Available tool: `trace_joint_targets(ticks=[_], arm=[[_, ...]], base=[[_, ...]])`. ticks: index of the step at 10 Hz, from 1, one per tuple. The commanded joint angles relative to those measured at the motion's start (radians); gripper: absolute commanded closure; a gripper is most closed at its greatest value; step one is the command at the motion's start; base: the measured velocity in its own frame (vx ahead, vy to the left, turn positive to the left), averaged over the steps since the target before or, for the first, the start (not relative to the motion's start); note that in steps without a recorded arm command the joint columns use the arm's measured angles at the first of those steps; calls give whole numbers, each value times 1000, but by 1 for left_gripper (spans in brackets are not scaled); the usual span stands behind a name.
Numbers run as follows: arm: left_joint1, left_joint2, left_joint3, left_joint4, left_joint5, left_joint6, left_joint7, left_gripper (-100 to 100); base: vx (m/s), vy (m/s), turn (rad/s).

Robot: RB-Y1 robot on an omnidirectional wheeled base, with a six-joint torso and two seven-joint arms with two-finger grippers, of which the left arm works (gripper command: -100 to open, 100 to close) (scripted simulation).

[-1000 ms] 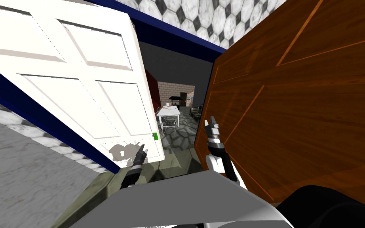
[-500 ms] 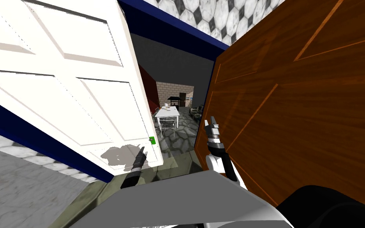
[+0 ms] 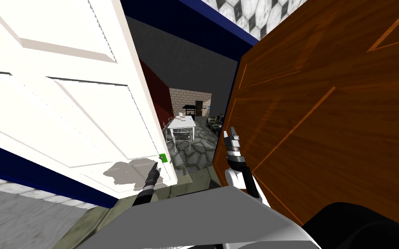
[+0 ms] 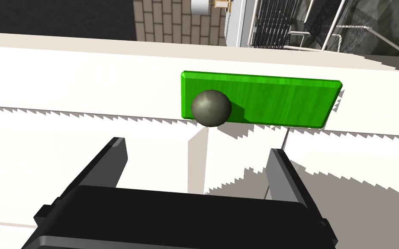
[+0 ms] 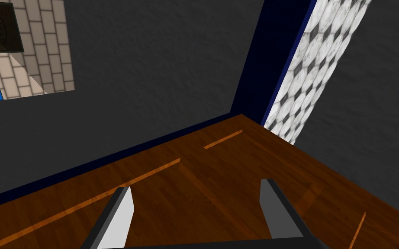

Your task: Pull the door open

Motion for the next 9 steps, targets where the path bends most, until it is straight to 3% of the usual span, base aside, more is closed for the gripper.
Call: trace_joint_targets(ticks=[1, 2, 6, 7, 8, 9], arm=[[0, 0, 0, 0, 0, 0, 0, -100], [0, 16, 15, 23, 10, -15, 11, -100], [2, 46, 43, 63, 28, -42, 33, -100], [5, 36, 37, 55, 24, -39, 25, -100], [5, 36, 37, 55, 24, -39, 25, 100], [5, 36, 37, 55, 24, -39, 25, 100]], base=[[42, 4, -4], [134, -7, -155], [189, 4, -108], [90, -10, 1], [-19, 0, 8], [-32, 4, -14]])
